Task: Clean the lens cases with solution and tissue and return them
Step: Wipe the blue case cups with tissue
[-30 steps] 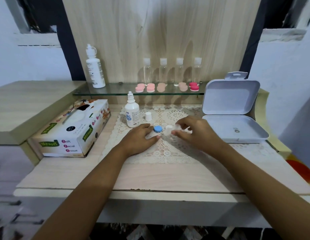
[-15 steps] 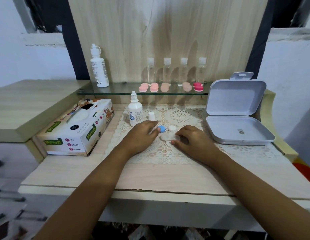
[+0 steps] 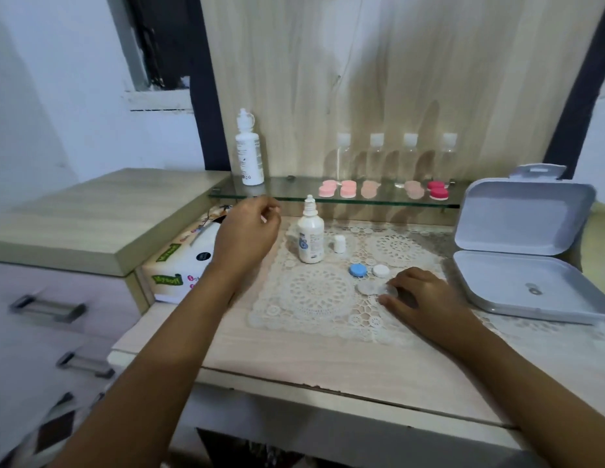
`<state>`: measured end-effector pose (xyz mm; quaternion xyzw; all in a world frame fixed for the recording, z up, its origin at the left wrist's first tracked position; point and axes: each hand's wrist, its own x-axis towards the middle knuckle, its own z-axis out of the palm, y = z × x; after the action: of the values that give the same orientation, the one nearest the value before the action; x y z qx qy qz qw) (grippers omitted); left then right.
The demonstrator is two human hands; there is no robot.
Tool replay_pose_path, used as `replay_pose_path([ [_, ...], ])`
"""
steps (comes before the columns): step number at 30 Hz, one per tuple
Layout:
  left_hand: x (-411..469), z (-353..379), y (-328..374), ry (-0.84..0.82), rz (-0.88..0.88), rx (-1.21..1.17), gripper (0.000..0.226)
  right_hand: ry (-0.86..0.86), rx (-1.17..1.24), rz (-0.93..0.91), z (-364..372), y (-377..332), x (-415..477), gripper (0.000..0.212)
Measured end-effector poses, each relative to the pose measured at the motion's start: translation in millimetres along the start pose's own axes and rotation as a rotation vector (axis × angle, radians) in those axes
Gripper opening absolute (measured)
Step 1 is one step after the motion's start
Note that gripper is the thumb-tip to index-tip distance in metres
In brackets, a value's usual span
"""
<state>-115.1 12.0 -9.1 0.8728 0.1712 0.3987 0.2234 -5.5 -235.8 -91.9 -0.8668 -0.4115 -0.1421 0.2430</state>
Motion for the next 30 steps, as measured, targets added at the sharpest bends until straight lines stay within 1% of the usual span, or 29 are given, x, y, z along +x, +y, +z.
replay_pose_path([
  [4, 13, -20, -34, -0.035, -0.142, 0.275, 0.027, -0.015, -0.001, -0.011, 0, 0, 1, 0.027],
  [6, 17, -27, -46, -0.093, -0.196, 0.416, 0.028, -0.017, 0.009, -0.012, 1, 0, 1, 0.027],
  [8, 25, -34, -59, -0.193, -0.253, 0.531, 0.029, -0.013, 0.019, -0.011, 1, 0, 1, 0.027],
  [10, 33, -40, -71, -0.323, -0.311, 0.574, 0.027, -0.01, 0.017, -0.014, 1, 0, 1, 0.027],
  [12, 40, -44, -79, -0.424, -0.318, 0.584, 0.028, -0.009, 0.013, -0.02, 1, -1, 1, 0.027],
  [16, 47, -45, -85, -0.514, -0.32, 0.576, 0.035, 0.004, 0.013, -0.034, 2, -2, 2, 0.027],
  [19, 47, -43, -89, -0.523, -0.321, 0.571, 0.035, 0.008, 0.007, -0.043, 2, -2, 2, 0.027],
  [23, 46, -40, -93, -0.477, -0.311, 0.561, 0.02, 0.017, 0.008, -0.046, 3, -1, 3, 0.028],
  [25, 44, -38, -93, -0.452, -0.318, 0.552, 0.019, 0.017, 0.008, -0.047, 3, -1, 3, 0.027],
  [28, 41, -38, -91, -0.36, -0.342, 0.505, 0.021, 0.021, 0.01, -0.048, 3, -1, 3, 0.027],
  [30, 39, -39, -87, -0.274, -0.375, 0.412, 0.02, 0.019, 0.012, -0.045, 4, -1, 2, 0.027],
])
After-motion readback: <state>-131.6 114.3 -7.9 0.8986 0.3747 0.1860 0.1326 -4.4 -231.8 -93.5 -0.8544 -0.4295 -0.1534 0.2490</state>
